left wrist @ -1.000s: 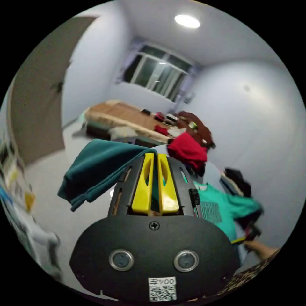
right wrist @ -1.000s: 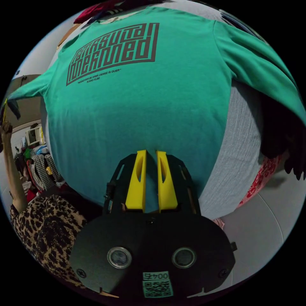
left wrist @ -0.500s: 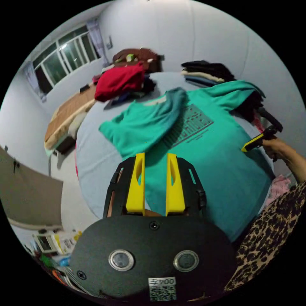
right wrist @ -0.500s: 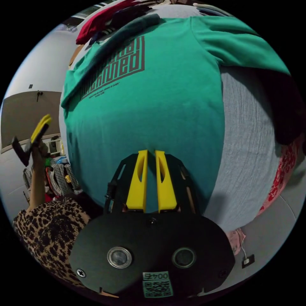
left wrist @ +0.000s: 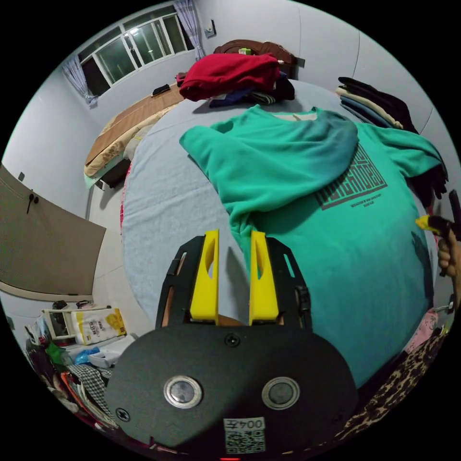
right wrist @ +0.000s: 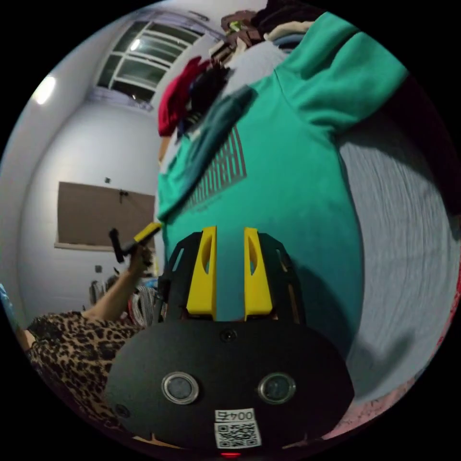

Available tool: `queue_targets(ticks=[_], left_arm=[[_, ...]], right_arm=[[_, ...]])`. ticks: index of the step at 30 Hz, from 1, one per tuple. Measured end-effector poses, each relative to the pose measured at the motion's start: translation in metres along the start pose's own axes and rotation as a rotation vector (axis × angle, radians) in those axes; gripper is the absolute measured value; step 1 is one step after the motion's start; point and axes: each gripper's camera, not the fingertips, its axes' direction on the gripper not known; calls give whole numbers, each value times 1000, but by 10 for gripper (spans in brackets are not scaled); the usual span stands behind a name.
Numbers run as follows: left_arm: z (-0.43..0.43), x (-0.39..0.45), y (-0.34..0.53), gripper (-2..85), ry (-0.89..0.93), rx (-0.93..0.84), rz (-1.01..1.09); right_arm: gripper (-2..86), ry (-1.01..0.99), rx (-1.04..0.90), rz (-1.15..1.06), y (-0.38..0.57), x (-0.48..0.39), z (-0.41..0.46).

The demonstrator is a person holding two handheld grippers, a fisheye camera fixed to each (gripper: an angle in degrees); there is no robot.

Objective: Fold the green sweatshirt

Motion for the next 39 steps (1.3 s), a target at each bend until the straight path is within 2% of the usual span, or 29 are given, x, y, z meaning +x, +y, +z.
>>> queue_targets(ticks=[3,7,13,16,18,19,21,22,25,29,33,39], left_arm=[[1,8,-1,85,6,27,-6],[-3,13,0,82,13,76,-22],[10,22,-8,65,-18,56,6],[16,25,-10,40,-56,30,6],[21,22,-5,29,-70,28,-13],[22,20,-4,28,-64,32,-25],[24,14,1,24,-38,46,-54],[25,13,1,24,-33,47,-56],[27,10,3,24,-35,56,-63],[28,2,10,25,-22,82,-86],[29,-11,15,26,13,98,-105],[29,-24,19,25,10,108,-103]], right_arm=[[98,-79,101,44,-40,5,-12],[106,-153,129,122,-94,16,-9],[134,-130,112,179,-163,17,17],[120,-80,100,167,-188,9,29],[47,-12,79,113,-203,-13,27],[45,23,79,78,-205,-26,24],[41,230,21,-107,-206,-88,11],[41,248,23,-148,-202,-102,6],[55,132,111,-261,-174,-134,-33],[97,250,92,-129,-166,-80,-49],[113,137,47,0,-168,-24,-33],[122,-33,158,177,-191,9,-19]])
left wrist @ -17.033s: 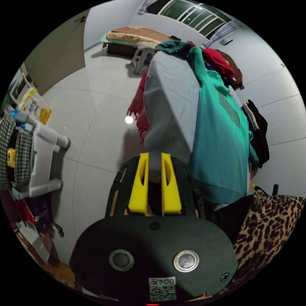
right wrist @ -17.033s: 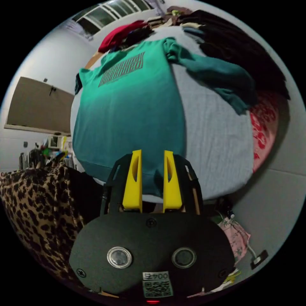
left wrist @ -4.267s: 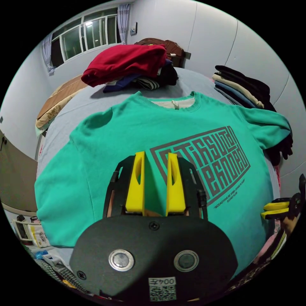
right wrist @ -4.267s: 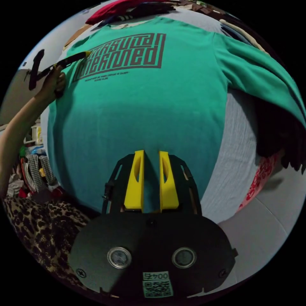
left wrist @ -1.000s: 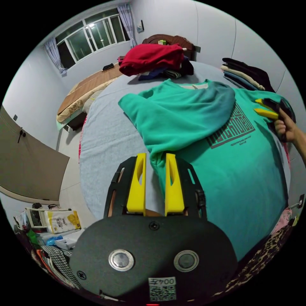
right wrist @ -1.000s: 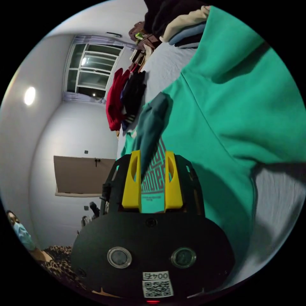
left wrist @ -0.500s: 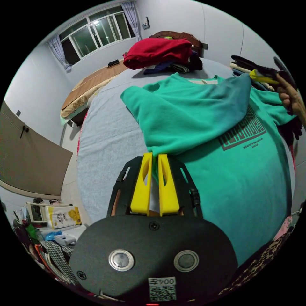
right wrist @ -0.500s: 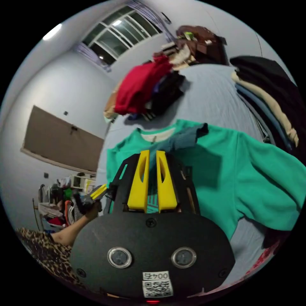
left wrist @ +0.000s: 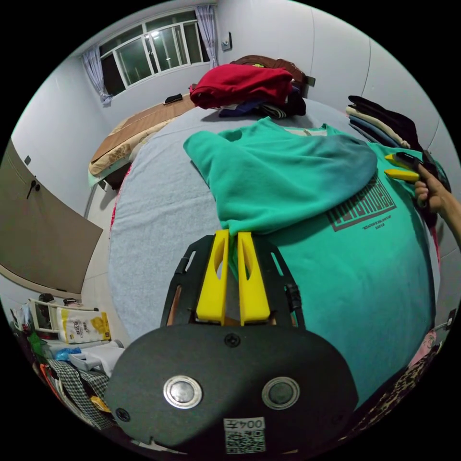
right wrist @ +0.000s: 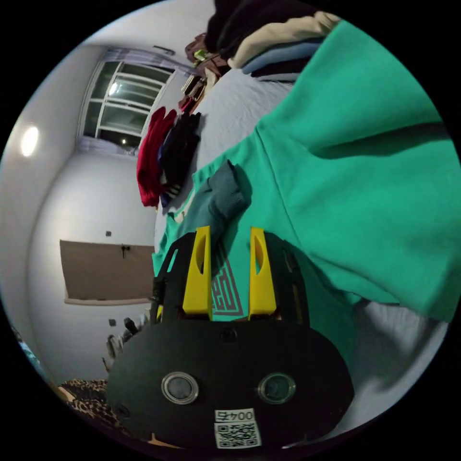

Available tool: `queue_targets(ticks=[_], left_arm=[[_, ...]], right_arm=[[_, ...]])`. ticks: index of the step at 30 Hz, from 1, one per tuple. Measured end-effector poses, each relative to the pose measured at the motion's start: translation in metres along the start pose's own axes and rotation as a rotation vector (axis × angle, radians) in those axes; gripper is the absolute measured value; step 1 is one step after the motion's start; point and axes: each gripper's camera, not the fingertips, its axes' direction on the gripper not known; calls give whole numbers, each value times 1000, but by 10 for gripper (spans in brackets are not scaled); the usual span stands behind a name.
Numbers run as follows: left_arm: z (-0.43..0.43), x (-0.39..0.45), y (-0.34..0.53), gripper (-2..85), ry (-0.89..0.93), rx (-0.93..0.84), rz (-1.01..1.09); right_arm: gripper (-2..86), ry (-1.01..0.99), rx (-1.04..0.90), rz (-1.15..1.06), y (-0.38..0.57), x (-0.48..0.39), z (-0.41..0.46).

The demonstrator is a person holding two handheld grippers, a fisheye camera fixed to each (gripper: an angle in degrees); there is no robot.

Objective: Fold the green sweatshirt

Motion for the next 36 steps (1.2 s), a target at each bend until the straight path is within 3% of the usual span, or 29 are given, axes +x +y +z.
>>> queue_targets(ticks=[10,16,21,25,30,36], left_arm=[[-2,-25,2,24,9,20,-24],[-6,-35,-4,21,-24,-1,-7],[-12,-68,-7,14,39,-17,-54],[-14,-99,0,12,158,9,-140],[-19,-117,-4,10,186,2,-119],[-28,-118,-8,10,122,-3,12]], right_arm=[[83,-41,14,130,-30,-9,35],[14,-21,20,-93,-41,-100,34],[4,171,4,-407,0,-199,-13],[3,361,-25,-337,40,-158,-7],[6,356,-208,-117,68,-69,60],[12,445,-103,-295,77,-117,70]])
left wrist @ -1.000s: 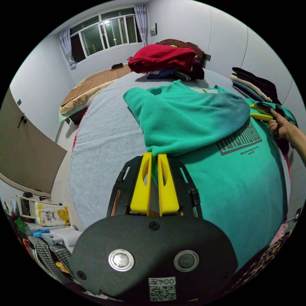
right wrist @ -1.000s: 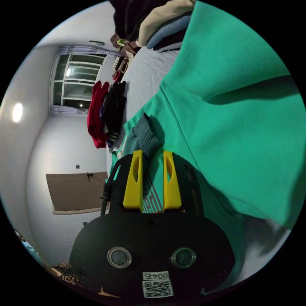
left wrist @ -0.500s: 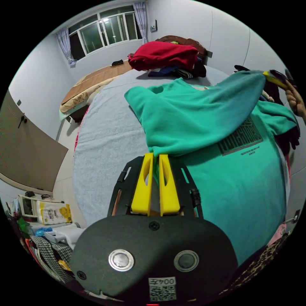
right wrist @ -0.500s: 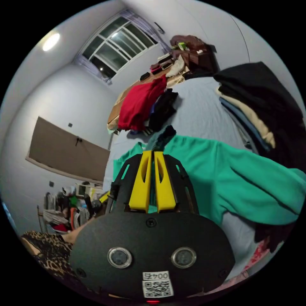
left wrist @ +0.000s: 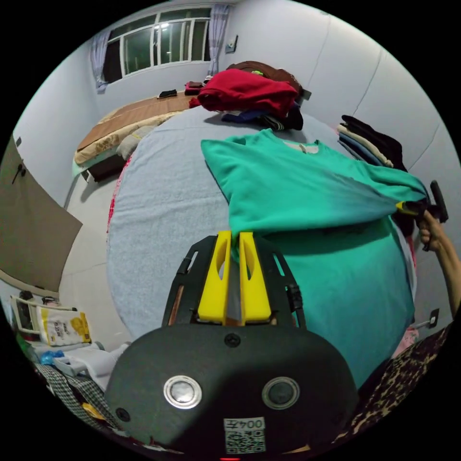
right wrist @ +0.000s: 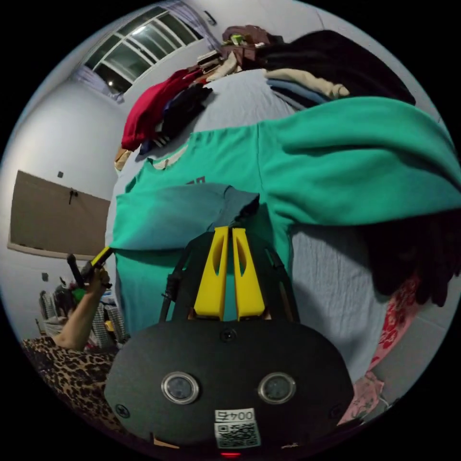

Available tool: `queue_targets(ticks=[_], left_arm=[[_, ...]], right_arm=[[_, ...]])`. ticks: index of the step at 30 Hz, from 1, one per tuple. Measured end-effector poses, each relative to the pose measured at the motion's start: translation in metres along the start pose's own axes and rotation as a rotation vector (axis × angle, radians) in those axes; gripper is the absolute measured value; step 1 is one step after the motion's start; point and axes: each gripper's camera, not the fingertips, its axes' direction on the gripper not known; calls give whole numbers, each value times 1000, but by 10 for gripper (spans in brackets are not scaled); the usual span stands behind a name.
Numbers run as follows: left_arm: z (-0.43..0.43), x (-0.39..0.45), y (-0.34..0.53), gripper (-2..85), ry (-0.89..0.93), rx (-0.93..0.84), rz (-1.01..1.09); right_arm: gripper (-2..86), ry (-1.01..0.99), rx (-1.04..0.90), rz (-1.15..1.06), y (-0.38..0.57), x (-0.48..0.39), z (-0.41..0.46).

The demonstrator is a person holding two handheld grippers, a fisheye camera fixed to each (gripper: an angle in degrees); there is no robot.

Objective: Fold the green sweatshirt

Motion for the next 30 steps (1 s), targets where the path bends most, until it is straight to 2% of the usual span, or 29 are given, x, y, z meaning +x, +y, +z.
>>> queue_targets(ticks=[4,7,9,11,13,16,22,25,27,30], left_arm=[[1,5,0,13,-68,-11,56],[-4,1,-3,17,-68,-32,80],[-16,-9,0,22,-57,-36,96],[-29,-19,4,28,-82,-27,87],[-44,-31,6,22,-127,2,28],[-58,-39,-9,16,-11,98,-51],[-28,-5,-62,10,-14,112,-20],[4,-11,-65,9,-29,6,-49],[8,-23,-51,7,26,71,-91],[12,-27,-51,6,38,70,-101]], right_arm=[[28,77,-189,1,-1,-2,60],[47,135,-128,14,6,-13,62],[63,256,-125,-12,15,-25,62],[74,263,-81,-22,23,-33,56],[80,244,-15,-26,29,-42,48],[81,152,56,-100,32,-68,52],[79,-1,-15,-256,19,-130,105],[79,-81,-42,-317,5,-161,126],[82,-150,-50,-357,-14,-185,142],[89,-244,-53,-403,-45,-218,162]])
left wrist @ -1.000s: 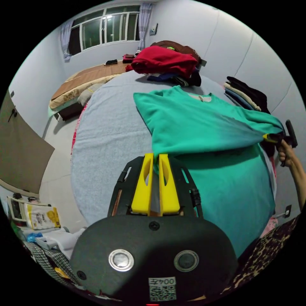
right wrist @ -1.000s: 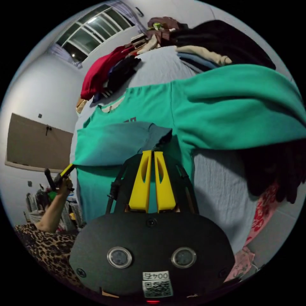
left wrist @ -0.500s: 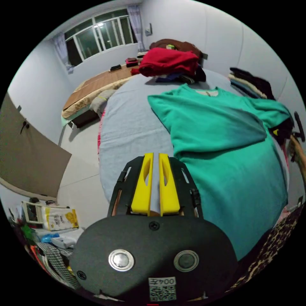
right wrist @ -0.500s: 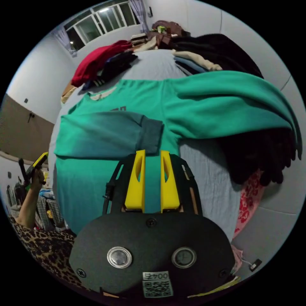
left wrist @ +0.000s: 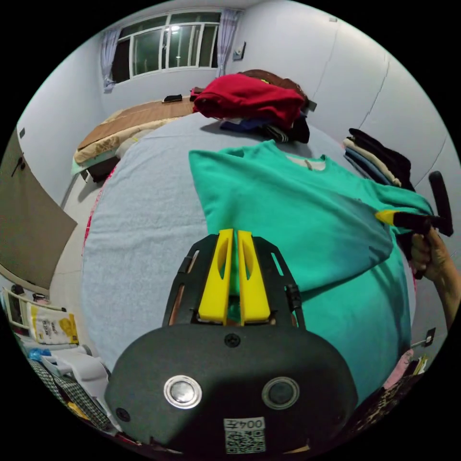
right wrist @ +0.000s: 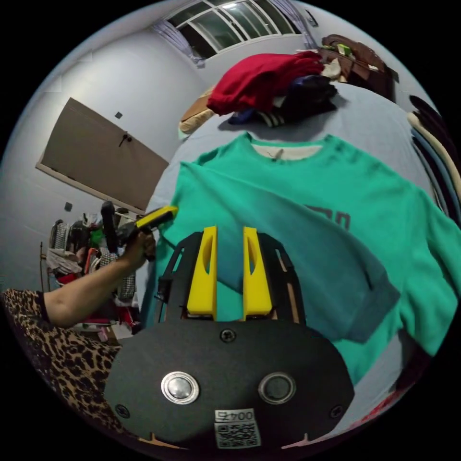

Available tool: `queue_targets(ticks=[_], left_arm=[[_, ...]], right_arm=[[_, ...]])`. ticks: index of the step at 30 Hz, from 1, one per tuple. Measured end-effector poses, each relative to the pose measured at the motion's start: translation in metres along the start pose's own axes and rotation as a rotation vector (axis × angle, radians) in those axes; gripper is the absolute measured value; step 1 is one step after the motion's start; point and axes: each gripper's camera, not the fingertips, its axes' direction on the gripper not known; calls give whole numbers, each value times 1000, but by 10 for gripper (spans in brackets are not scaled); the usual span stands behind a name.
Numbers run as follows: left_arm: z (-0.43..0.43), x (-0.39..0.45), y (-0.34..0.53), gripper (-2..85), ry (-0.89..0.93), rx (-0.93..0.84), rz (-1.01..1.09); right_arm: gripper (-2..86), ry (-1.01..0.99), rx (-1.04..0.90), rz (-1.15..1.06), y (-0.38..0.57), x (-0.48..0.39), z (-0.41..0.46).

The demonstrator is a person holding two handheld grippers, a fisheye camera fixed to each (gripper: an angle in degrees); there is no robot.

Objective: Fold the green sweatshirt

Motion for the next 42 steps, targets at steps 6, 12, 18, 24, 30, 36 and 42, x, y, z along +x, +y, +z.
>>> queue_targets(ticks=[6,12,18,24,30,36,42], left_arm=[[6,-3,1,6,-3,-3,5],[13,-16,0,5,63,-9,-25],[17,-10,1,4,25,-8,-6],[22,-6,3,5,1,-9,5],[26,-2,5,7,-11,-10,10],[29,3,9,8,-25,-10,16],[32,6,13,7,-26,-10,16]], right_arm=[[114,-90,-35,-143,-91,-44,71],[123,-88,-140,-290,-164,-86,146],[87,-82,-334,-368,-179,-101,209],[32,-33,-299,-233,-176,-86,226],[67,-66,-113,-179,-146,-73,183],[108,69,-26,-153,-24,-46,116],[117,406,51,-24,138,-21,66]])
